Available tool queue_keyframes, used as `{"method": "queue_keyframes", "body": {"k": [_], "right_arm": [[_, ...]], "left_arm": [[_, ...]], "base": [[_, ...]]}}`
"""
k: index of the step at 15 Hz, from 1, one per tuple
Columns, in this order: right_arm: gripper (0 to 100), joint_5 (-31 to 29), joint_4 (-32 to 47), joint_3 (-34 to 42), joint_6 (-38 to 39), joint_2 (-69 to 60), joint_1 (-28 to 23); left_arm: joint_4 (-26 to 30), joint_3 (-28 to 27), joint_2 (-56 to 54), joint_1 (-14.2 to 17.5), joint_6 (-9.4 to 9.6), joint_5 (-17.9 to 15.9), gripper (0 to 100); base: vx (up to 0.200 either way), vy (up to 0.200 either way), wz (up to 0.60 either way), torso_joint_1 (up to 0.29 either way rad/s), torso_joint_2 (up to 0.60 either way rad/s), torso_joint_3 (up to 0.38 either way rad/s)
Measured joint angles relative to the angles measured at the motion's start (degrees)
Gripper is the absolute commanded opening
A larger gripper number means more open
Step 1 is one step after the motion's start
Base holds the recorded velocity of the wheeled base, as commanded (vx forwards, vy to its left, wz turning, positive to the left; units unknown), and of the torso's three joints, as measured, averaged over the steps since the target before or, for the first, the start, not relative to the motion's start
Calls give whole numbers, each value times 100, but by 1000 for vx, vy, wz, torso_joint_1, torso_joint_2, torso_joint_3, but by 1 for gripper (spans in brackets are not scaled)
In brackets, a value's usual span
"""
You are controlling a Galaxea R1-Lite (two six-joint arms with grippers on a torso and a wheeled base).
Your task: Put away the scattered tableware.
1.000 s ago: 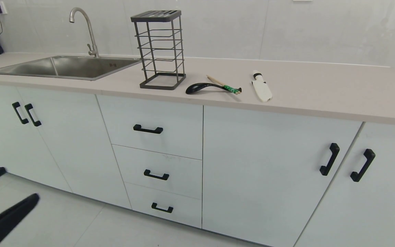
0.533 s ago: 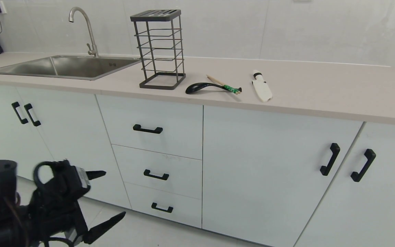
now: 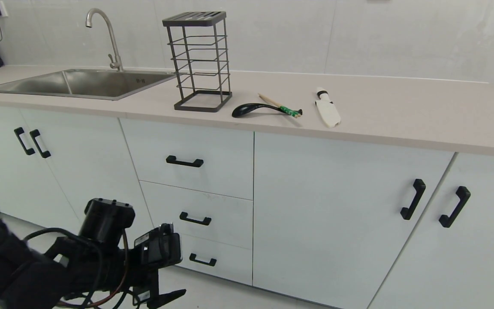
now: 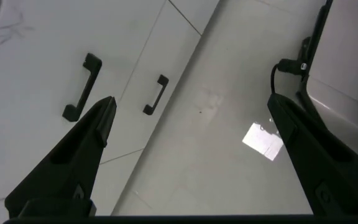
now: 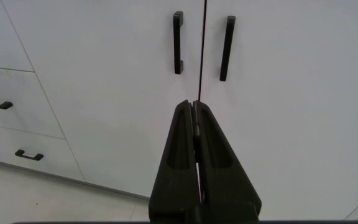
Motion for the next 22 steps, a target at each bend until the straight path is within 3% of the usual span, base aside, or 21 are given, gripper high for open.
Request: {"method": "queue_keyframes", "body": {"k": [2,6,8,9,11,14,22], "right_arm": [[0,0,0,0,0,0,0],[0,-2,0,0,9,0,0],[0,0,0,0,13,0,0],[0,-2,2,0,13,0,0],[0,-2,0,0,15,0,0],[0,-2,0,0,17,0,0],[0,-2,0,0,26,0,0]], "left_arm": [[-17,-333,594,30,185,-7,100],[-20,-1152,1604,289,278,-11,100],[-12,-1640,2054,501,440,-16,100],[10,-1781,2198,584,588,-18,100],[62,-2191,2504,772,1135,-188,100],[117,-2555,2865,833,1529,-323,100],[443,-3616,3521,907,1735,-347,100]], "base": [[0,0,0,0,0,0],[0,0,0,0,0,0],[0,0,0,0,0,0],[0,0,0,0,0,0],[0,0,0,0,0,0],[0,0,0,0,0,0],[0,0,0,0,0,0]]}}
